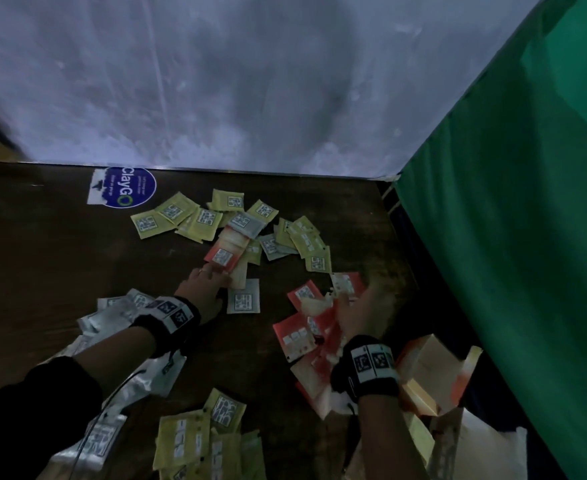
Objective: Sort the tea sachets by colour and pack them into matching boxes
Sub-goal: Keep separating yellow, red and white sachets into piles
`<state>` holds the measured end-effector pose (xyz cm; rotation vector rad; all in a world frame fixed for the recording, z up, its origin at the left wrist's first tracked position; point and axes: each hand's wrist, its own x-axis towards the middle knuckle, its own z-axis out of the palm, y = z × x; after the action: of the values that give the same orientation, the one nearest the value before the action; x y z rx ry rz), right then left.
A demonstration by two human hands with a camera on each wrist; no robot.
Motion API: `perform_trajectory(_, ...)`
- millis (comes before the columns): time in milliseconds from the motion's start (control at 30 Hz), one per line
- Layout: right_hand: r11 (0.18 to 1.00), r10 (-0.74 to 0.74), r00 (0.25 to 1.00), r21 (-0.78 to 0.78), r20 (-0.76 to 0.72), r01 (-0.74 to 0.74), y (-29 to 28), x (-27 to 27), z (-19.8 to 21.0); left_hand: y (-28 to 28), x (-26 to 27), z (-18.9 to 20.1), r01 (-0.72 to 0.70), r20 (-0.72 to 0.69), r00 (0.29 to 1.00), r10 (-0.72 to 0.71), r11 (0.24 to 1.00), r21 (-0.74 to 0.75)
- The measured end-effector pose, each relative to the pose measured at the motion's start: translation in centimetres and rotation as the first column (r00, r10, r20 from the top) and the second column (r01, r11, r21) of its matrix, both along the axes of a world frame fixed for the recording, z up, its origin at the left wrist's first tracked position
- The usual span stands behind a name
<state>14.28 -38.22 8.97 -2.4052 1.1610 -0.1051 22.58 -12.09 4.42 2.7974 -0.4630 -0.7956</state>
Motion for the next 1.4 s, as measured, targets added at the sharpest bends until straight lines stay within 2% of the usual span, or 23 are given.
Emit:
perform_trajectory(100,0.988,0.123,0.985,0.077,0.123,-0.133,1.7,5.7,1.8,0.1,-0.4,-0.5,0.026,0.037,0.999,-0.027,0.999,0.021)
perform_trajectory(167,0.959,0.237,0.961,0.120,0.143,-0.255,3.1,9.3,2.0,0.2,-0.5,-0.5,0.024,0.062,0.998,-0.026,0.999,0.022)
perform_trajectory(200,0.941,0.297,0.947,0.132,0.123,-0.312,3.8,10.7,1.7,0.2,-0.4,-0.6,0.023,0.070,0.997,-0.024,1.000,0.021)
perform_trajectory(333,0.867,0.464,0.876,0.269,-0.132,-0.419,5.5,13.6,-1.6,0.4,-0.3,-0.9,0.036,0.083,0.996,-0.038,0.999,0.027)
perform_trajectory(400,0.853,0.485,0.859,0.305,-0.164,-0.423,5.4,14.0,-2.9,0.4,-0.2,-1.2,0.047,0.076,0.996,-0.049,0.998,0.035)
perform_trajectory(500,0.849,0.514,0.830,0.265,-0.216,-0.457,4.7,14.3,-3.3,0.5,-0.1,-1.3,0.057,0.066,0.996,-0.061,0.997,0.047)
perform_trajectory(600,0.814,0.561,0.802,0.310,-0.204,-0.491,4.0,15.3,-4.6,0.5,-0.2,-1.3,0.063,0.058,0.996,-0.066,0.997,0.044)
perform_trajectory(733,0.824,0.560,0.803,0.241,-0.205,-0.513,4.5,16.2,-6.4,0.1,-0.4,-1.0,0.053,0.034,0.998,-0.055,0.997,0.051)
perform_trajectory(800,0.806,0.586,0.767,0.091,-0.261,-0.584,4.7,16.1,-6.4,-0.3,-0.6,-0.7,0.037,0.032,0.999,-0.039,0.997,0.064)
perform_trajectory(867,0.760,0.592,0.741,-0.086,-0.317,-0.644,4.7,15.7,-6.5,-0.9,-1.0,-0.2,0.044,0.116,0.992,-0.050,0.997,0.056)
perform_trajectory(933,0.739,0.600,0.734,-0.132,-0.318,-0.661,4.5,15.6,-6.4,-1.7,-1.3,0.1,0.160,0.198,0.967,-0.162,0.987,0.025)
perform_trajectory(1000,0.748,0.604,0.736,-0.099,-0.306,-0.656,4.0,15.5,-6.2,-2.6,-1.6,-0.1,0.342,0.169,0.924,-0.343,0.939,0.039)
perform_trajectory(1067,0.767,0.609,0.751,-0.055,-0.254,-0.640,3.4,15.4,-5.8,-3.3,-1.7,-0.9,0.415,0.109,0.901,-0.421,0.907,0.072)
perform_trajectory(1133,0.813,0.578,0.806,0.003,-0.132,-0.582,2.6,15.2,-5.2,-4.0,-1.5,-1.3,0.408,0.070,0.907,-0.415,0.908,0.098)
perform_trajectory(1233,0.897,0.407,0.912,0.167,0.051,-0.410,1.8,14.6,-4.2,-5.0,-1.3,-0.7,0.409,0.012,0.910,-0.415,0.900,0.151)
perform_trajectory(1300,0.894,0.276,0.949,0.322,0.150,-0.311,1.5,13.5,-3.4,-5.6,-1.0,-0.2,0.419,0.031,0.902,-0.431,0.889,0.188)
perform_trajectory(1333,0.856,0.188,0.960,0.444,0.208,-0.264,1.5,12.7,-2.8,-5.8,-0.9,0.3,0.416,0.043,0.901,-0.432,0.887,0.200)
perform_trajectory(1367,0.778,0.075,0.963,0.588,0.260,-0.219,1.7,11.6,-2.0,-6.0,-0.8,0.8,0.394,0.037,0.912,-0.408,0.898,0.194)
perform_trajectory(1400,0.664,-0.028,0.959,0.722,0.282,-0.193,2.0,10.4,-1.1,-6.0,-0.6,1.4,0.347,0.037,0.934,-0.356,0.926,0.151)
